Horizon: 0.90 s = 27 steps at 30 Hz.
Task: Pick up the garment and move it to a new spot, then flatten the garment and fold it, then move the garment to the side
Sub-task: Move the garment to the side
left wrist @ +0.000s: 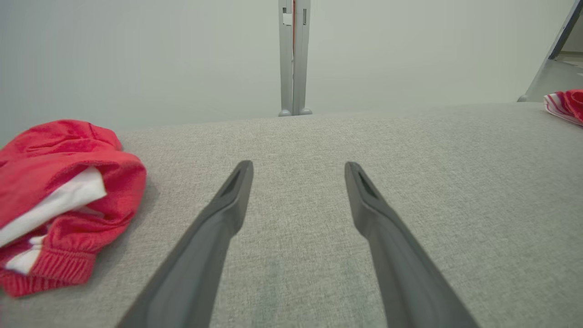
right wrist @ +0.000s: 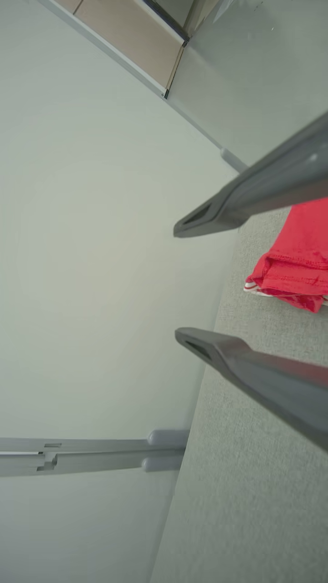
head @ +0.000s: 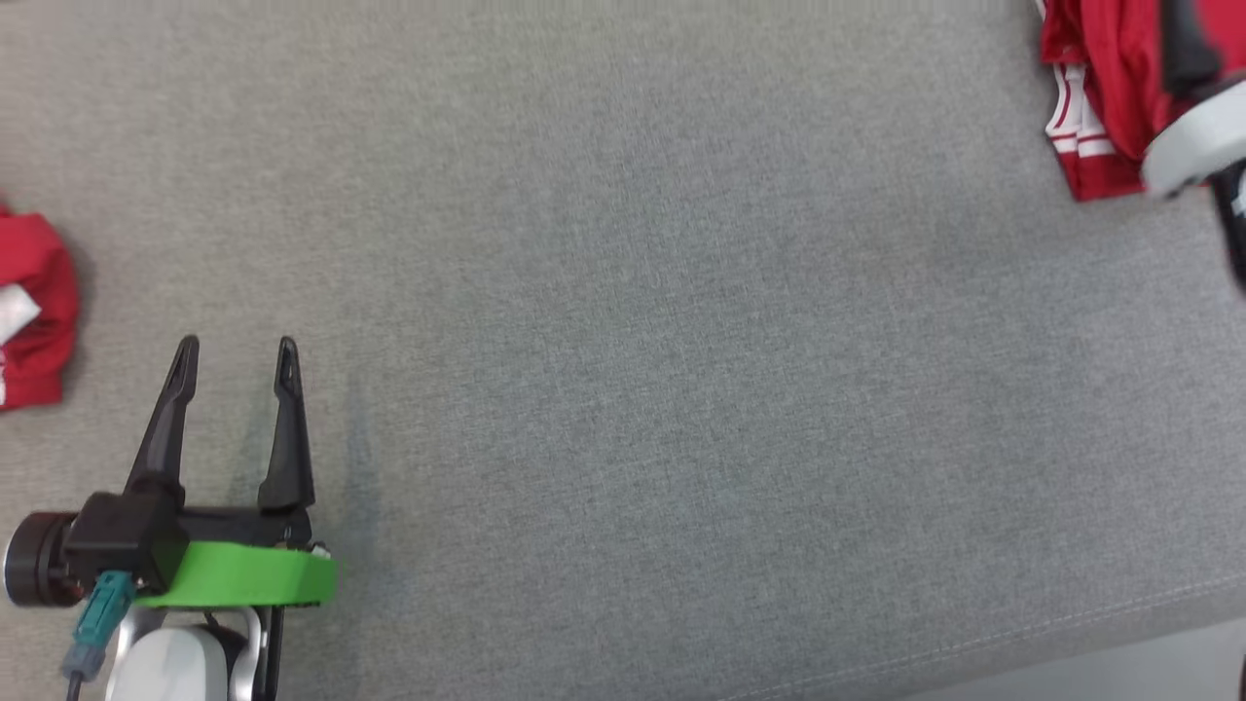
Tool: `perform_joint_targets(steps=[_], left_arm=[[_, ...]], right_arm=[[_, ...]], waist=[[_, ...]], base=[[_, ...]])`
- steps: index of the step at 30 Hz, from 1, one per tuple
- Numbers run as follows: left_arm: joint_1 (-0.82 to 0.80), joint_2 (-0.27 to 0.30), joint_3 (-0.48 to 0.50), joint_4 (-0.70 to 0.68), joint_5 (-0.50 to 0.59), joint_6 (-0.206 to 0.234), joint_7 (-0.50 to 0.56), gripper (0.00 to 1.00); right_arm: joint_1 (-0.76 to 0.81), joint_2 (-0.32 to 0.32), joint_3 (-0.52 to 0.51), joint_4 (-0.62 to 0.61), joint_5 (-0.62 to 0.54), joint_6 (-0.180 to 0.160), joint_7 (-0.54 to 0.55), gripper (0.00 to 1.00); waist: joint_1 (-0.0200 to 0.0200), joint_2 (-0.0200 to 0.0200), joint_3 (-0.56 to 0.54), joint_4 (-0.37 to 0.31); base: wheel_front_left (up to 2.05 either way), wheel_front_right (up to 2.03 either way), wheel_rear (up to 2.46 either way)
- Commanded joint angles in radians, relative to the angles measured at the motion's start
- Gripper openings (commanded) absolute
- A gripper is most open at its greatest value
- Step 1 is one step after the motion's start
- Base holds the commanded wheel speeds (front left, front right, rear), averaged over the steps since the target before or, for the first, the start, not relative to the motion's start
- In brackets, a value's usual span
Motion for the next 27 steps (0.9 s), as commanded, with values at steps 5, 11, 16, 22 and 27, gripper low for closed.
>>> perform_joint_targets(steps=[5,11,16,22,27], left_arm=[[0.054,-0.018,0.032,0.011,-0.005,0.004,0.0,1.0],[0.087,-0.034,0.044,0.025,-0.009,0.0,0.0,1.0],[0.108,-0.045,0.042,0.046,-0.011,-0.003,0.0,1.0],[0.121,-0.052,0.046,0.063,-0.011,-0.006,0.0,1.0],[0.129,-0.055,0.047,0.081,-0.01,-0.006,0.0,1.0]], right_arm=[[0.177,0.081,-0.058,-0.111,-0.034,-0.002,-0.003,1.0],[0.364,0.139,-0.109,-0.205,-0.044,-0.002,-0.003,1.0],[0.522,0.187,-0.156,-0.275,-0.049,-0.002,-0.003,1.0],[0.682,0.249,-0.2,-0.364,-0.065,-0.002,-0.003,1.0],[0.777,0.297,-0.221,-0.426,-0.082,-0.002,-0.003,1.0]], waist=[[0.0,0.0,-0.144,0.058],[0.0,0.0,-0.208,0.09],[0.0,0.0,-0.253,0.117],[0.0,0.0,-0.282,0.132],[0.0,0.0,-0.303,0.138]], base=[[0.0,0.0,0.0],[0.0,0.0,0.0],[0.0,0.0,0.0],[0.0,0.0,0.0],[0.0,0.0,0.0]])
